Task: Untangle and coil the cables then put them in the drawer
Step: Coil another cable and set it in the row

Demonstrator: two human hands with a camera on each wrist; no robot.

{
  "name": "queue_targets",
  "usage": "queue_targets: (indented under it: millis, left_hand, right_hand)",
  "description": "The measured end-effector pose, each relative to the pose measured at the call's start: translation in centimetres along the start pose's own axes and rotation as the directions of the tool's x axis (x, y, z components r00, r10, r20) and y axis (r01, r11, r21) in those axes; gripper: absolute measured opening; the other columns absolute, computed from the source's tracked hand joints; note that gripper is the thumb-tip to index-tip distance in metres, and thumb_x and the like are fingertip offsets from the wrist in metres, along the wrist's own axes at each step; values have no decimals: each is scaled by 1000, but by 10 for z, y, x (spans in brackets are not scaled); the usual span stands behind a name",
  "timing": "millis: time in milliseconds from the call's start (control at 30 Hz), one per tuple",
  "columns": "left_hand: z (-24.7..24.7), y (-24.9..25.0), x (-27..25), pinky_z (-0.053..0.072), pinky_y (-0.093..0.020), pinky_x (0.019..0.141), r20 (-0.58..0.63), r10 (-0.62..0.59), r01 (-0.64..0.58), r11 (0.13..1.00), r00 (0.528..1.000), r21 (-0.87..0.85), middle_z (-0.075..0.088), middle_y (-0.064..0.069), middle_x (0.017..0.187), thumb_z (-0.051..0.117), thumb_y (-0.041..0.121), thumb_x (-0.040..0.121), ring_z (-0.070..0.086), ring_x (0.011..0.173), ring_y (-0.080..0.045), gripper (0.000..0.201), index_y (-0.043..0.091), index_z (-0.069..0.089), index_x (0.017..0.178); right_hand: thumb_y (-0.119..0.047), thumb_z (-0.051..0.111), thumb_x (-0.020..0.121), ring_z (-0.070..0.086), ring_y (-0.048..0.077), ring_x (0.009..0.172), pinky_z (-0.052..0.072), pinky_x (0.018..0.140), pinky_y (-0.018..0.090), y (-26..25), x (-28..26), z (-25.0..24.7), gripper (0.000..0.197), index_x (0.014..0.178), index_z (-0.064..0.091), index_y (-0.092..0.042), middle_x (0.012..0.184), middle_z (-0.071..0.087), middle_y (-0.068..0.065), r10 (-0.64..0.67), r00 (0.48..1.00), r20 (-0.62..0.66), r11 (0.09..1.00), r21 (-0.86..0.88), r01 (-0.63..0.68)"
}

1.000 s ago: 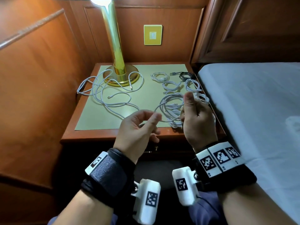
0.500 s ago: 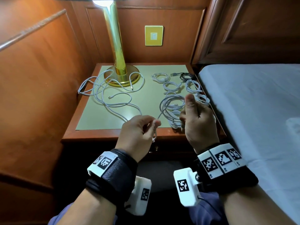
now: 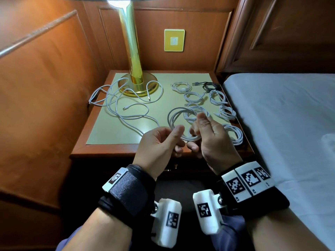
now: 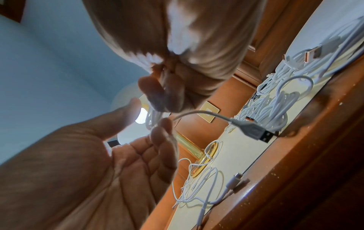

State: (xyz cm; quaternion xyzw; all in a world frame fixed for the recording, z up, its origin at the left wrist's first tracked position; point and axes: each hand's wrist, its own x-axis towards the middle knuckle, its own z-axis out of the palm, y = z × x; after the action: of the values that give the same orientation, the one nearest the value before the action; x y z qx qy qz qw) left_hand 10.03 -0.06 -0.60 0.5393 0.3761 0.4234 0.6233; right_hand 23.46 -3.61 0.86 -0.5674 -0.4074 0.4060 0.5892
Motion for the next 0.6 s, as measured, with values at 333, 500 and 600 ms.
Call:
queue_targets:
  millis: [333, 500, 600]
  left_hand:
    - [-4, -1, 4, 54, -38, 60, -66, 184, -171, 970, 981, 174, 62, 5, 67, 59, 37, 89, 57, 61, -14, 27, 12, 67, 84]
    - [0, 1, 1, 59, -48, 68, -29, 237, -225, 951, 971, 212, 63, 2, 74, 58, 30, 92, 61, 71, -19, 23, 9, 65, 89]
    - [-2, -1, 2, 56, -57, 70, -35, 264, -249, 940, 964, 233, 66, -11, 78, 59, 25, 94, 63, 75, -34, 17, 9, 64, 90]
  right_hand:
    - [-70, 43, 87, 58, 10, 61, 56, 71, 47, 14, 5, -6, 50, 81, 61, -23, 63, 61, -14, -111, 992, -58, 929, -360, 83]
    - [-48, 49, 98, 65, 16, 62, 59, 73, 47, 14, 4, -5, 36, 87, 65, -18, 80, 70, -1, -37, 996, -84, 940, -341, 6]
    - [-44, 57, 96, 69, 19, 67, 60, 72, 42, 10, 2, -4, 33, 84, 70, -16, 78, 74, -1, -67, 992, -109, 966, -256, 37]
